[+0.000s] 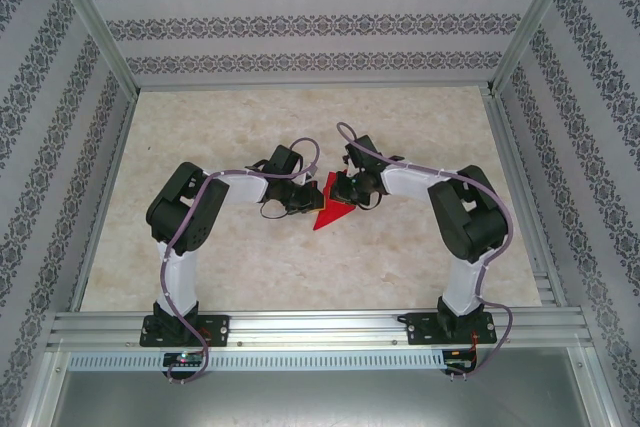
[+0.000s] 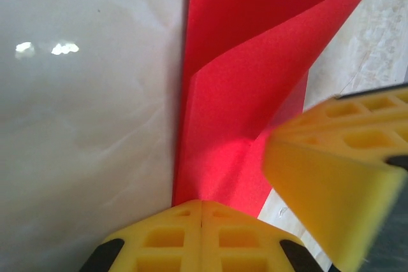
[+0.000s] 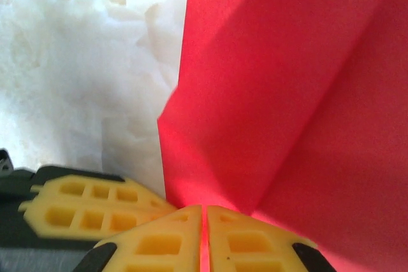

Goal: Fold a paper plane with a square sheet of paper (pick it up from the middle)
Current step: Fourth fold the wing at the center of the table.

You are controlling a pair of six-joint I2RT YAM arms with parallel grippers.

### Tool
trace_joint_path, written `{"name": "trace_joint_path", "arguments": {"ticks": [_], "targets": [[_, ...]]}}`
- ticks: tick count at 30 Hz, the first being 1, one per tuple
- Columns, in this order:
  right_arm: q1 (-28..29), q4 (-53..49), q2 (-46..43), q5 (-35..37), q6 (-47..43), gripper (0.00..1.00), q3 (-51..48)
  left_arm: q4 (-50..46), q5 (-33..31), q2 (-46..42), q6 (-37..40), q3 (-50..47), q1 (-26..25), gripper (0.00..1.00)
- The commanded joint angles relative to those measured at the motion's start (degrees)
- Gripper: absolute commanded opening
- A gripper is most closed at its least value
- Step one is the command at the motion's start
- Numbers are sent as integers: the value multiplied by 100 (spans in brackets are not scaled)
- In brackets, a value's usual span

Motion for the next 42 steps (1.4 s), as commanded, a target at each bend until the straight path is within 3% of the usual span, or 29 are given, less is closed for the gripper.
{"name": "trace_joint_path", "arguments": {"ticks": [1,9,15,21,30,42], "targets": [[-39,190,172,-49,-48,11,217,-651,-589,397,266,-98,-108,5],[-210,131,280,324,68,9,-132,-849,-534,252,455,81,-108,8],[-236,232,289,346,123,9,-382,-864,-568,-465,436,306,-110,18],[-236,305,297,369,186,9,-442,-615,-825,-1008,217,97,-112,18],[-246,402,296,396,247,10,-485,-296,-346,-793,63,53,-252,17],[-254,463,289,340,311,11,-468,-540,-329,-359,38,5,-339,13]]}}
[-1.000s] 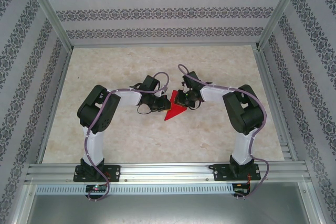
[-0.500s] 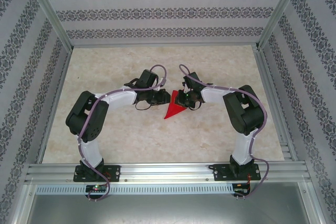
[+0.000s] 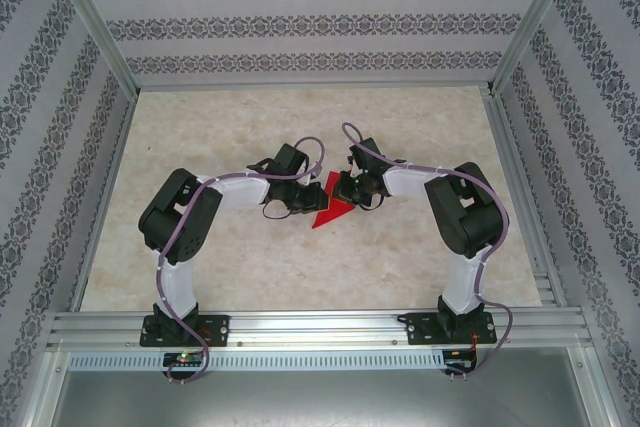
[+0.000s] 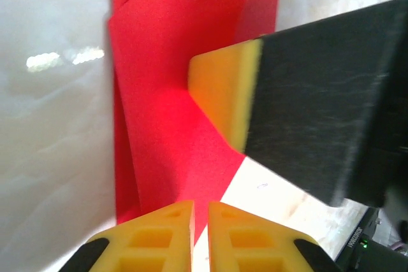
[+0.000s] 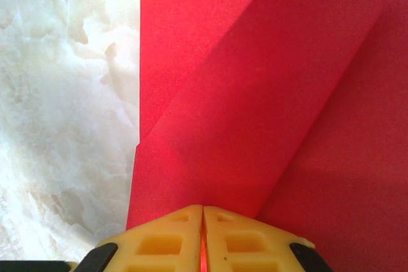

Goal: Fold a paper plane with a square sheet of paper (pick it up from the middle)
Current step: Fourth fold the wing at the center of the table.

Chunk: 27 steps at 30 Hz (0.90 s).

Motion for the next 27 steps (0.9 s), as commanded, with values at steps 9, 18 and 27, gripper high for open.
{"name": "trace_joint_path", "arguments": {"ticks": [9,18,27], "targets": [[-92,-58,-32,209,0,15,-171,-95,-36,178,-9,-111,-40,11],[-8,-50,-746,226,-124,25,-32,-175,-12,255,114,-58,-39,11],[156,-1281,-773,1591,-284,48,262,-126,34,255,139,-40,-51,11]]}}
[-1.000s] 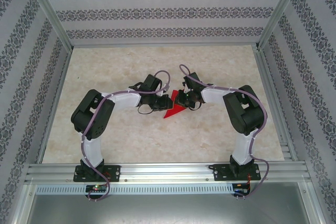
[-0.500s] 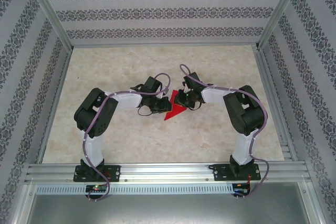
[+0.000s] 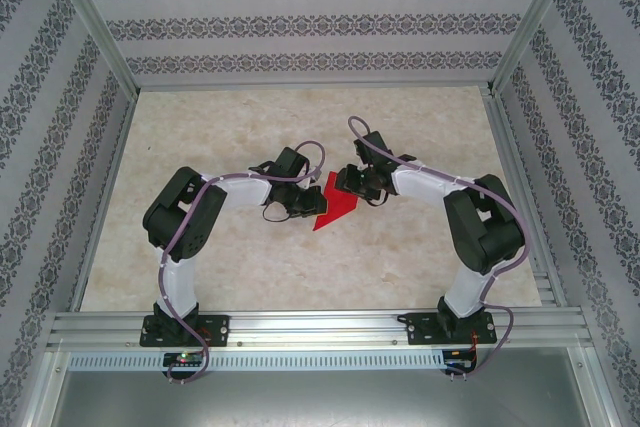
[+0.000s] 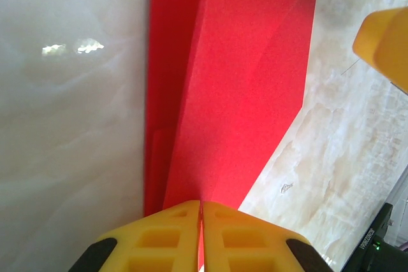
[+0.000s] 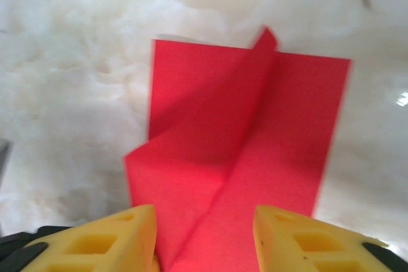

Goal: Fold a paper plane with a square sheet of paper (pick it up from the middle)
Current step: Fourth fold the wing at the center of the table.

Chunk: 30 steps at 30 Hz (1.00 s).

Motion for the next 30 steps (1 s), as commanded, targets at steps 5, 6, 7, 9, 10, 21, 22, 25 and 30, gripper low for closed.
{"name": "trace_joint_path", "arguments": {"ticks": [5,6,7,9,10,21,22,25,30], "targets": [[251,-728,375,644,-320,56,630,-117,25,100,128,-29,-48,10],[270,-752,427,649,-353,57,701,-114,25,104,129,-28,-49,10],[288,-797,492,668,-377,57,773,-109,25,114,131,-28,-50,10],[297,-926,632,713,-382,57,908,-100,25,122,128,-26,-52,10],[308,-968,705,734,-397,57,955,-100,17,122,118,-35,-48,10],[352,-1295,1189,1015,-451,60,1239,-115,16,144,135,-55,-48,10],[352,-1336,1217,1061,-439,60,1240,-126,16,142,130,-53,-48,10],[361,-1455,1300,1191,-409,60,1214,-126,16,153,130,-49,-48,10],[369,-1648,1436,1415,-358,56,1205,-129,8,193,130,-50,-50,10]]}}
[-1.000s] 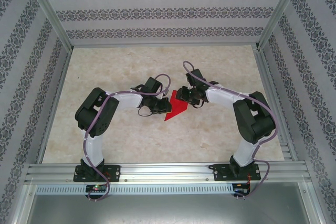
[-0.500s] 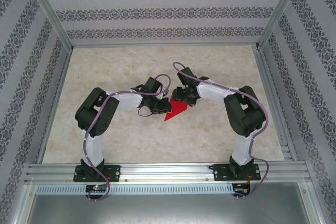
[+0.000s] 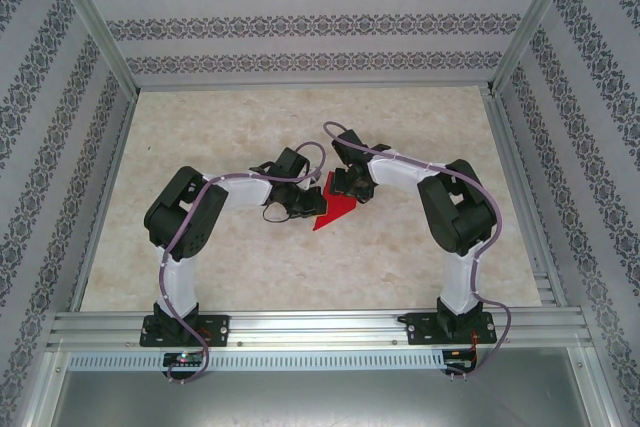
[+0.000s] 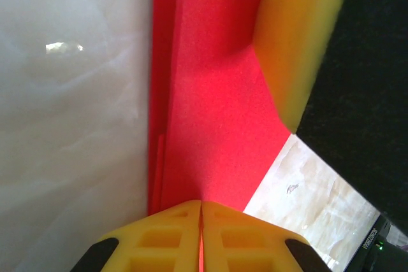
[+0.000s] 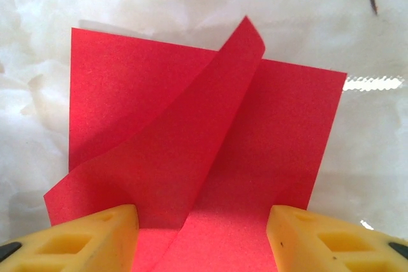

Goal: Fold a paper plane with a square sheet of paper (pick it up from the middle)
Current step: Fourth fold the wing at the center of the table.

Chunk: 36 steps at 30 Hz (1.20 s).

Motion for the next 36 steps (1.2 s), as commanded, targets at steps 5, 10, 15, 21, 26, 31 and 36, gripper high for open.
{"name": "trace_joint_path", "arguments": {"ticks": [5,10,15,21,26,31,36], "targets": [[2,-491,413,503,16,51,-37,-144,-8,141,107,-51,-49,10],[-4,-540,493,528,30,48,-45,-144,-17,145,105,-52,-55,10],[-4,-566,554,539,42,48,-63,-179,-25,132,133,-4,-52,10],[-6,-615,632,530,71,48,-63,-15,52,-120,117,112,-39,10],[-13,-625,669,517,98,48,-98,395,-105,-357,-102,104,5,11],[-19,-573,651,473,119,48,-142,410,-297,-242,-154,141,23,11],[-13,-534,665,420,126,47,-167,391,-314,-49,-173,216,23,11]]}}
